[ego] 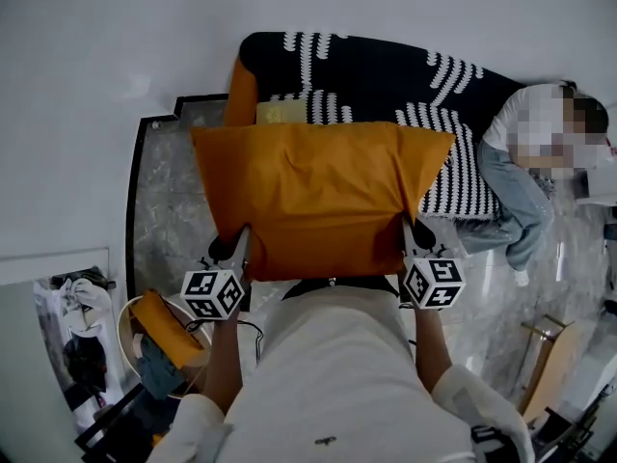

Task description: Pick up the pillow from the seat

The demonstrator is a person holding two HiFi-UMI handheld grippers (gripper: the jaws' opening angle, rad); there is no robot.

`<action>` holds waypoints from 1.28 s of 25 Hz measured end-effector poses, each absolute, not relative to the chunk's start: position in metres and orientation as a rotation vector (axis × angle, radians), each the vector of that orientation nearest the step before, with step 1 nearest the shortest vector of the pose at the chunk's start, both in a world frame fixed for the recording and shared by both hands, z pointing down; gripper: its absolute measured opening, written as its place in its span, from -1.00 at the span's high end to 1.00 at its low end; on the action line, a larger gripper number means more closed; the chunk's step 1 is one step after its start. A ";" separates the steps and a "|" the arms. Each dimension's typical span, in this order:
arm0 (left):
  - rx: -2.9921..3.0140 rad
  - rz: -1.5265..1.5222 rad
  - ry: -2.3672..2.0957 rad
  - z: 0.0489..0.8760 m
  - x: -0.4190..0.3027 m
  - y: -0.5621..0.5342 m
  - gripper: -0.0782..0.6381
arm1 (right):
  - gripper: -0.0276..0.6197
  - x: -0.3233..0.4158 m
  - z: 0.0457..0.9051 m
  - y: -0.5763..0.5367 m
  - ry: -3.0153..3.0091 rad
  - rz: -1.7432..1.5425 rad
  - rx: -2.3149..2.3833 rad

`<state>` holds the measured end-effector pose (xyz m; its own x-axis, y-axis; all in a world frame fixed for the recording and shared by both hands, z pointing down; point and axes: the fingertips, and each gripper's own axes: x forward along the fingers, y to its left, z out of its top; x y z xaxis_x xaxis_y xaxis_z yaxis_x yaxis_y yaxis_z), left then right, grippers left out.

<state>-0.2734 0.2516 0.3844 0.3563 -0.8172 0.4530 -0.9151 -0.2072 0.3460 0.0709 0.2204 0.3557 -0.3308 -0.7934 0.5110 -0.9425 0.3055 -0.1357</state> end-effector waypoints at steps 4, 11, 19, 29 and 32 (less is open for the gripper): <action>2.087 0.221 -1.520 0.372 -0.278 0.249 0.38 | 0.86 0.067 0.348 0.222 -2.259 0.583 1.566; 2.123 0.202 -1.528 0.354 -0.271 0.242 0.38 | 0.86 0.073 0.326 0.223 -2.271 0.517 1.581; 2.127 0.213 -1.516 0.355 -0.265 0.246 0.38 | 0.86 0.081 0.329 0.234 -2.255 0.535 1.603; 2.116 0.220 -1.528 0.356 -0.272 0.256 0.38 | 0.86 0.075 0.332 0.241 -2.257 0.532 1.590; 2.105 0.225 -1.529 0.358 -0.270 0.258 0.38 | 0.86 0.076 0.334 0.242 -2.249 0.532 1.587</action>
